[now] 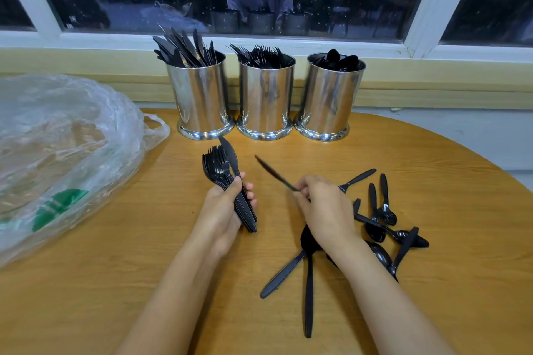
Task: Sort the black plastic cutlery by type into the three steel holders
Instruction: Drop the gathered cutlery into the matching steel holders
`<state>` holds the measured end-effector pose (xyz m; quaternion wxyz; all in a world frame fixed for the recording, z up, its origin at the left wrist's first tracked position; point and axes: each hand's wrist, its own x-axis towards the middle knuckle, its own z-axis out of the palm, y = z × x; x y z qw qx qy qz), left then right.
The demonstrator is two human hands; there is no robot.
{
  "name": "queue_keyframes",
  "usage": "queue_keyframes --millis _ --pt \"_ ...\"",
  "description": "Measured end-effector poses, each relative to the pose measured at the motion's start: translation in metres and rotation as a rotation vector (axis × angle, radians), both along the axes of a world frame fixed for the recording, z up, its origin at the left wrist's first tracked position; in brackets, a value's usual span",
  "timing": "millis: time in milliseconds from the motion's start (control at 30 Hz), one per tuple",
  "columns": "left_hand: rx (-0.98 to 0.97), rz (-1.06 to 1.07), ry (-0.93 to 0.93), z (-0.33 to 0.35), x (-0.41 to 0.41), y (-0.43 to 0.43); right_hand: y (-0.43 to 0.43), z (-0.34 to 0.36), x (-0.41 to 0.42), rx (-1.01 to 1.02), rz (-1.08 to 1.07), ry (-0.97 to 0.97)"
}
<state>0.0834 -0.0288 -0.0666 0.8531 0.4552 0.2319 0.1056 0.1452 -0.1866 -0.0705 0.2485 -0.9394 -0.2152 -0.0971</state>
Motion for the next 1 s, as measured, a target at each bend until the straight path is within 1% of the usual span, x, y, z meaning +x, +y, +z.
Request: queue_keyframes --millis 67,100,167,233,300,400,533,633,700,800,867,933,1000 --pt "-0.017 -0.008 -0.001 -0.001 0.0 0.0 0.001 0.005 -0.003 0.126 -0.02 -0.058" --pt "-0.024 -0.016 -0.006 -0.001 0.001 0.0 0.004 0.006 -0.005 0.219 -0.002 -0.022" --pt "-0.032 -0.035 -0.015 -0.001 0.001 -0.002 0.01 0.007 -0.009 0.459 0.075 0.165" --pt "-0.038 -0.052 -0.018 -0.001 0.002 -0.004 0.018 0.007 -0.016 0.619 0.152 0.357" --pt "-0.045 -0.07 -0.024 -0.002 0.002 -0.004 0.022 0.005 -0.02 0.659 0.213 0.435" --pt "-0.048 -0.091 -0.031 -0.002 0.001 -0.004 0.023 0.003 -0.021 0.677 0.205 0.429" --pt "-0.024 -0.098 -0.019 -0.001 -0.001 -0.004 0.023 -0.004 -0.02 0.626 0.13 0.363" --pt "0.022 -0.124 -0.004 0.0 -0.002 -0.006 0.026 -0.007 -0.023 0.598 0.153 0.345" --pt "0.01 -0.119 -0.011 0.002 -0.003 -0.007 0.028 -0.007 -0.025 0.562 0.182 0.335" --pt "0.021 -0.069 -0.025 0.002 -0.002 -0.005 0.026 -0.001 -0.026 0.53 0.241 0.308" --pt "0.0 -0.034 -0.026 0.001 0.0 -0.003 0.017 0.009 -0.024 0.497 0.232 0.25" --pt "-0.033 -0.017 -0.022 0.001 0.001 -0.003 0.002 0.022 -0.019 0.364 0.193 0.178" --pt "-0.052 -0.026 -0.025 0.003 0.0 -0.004 -0.018 0.034 -0.018 0.16 0.162 0.144"
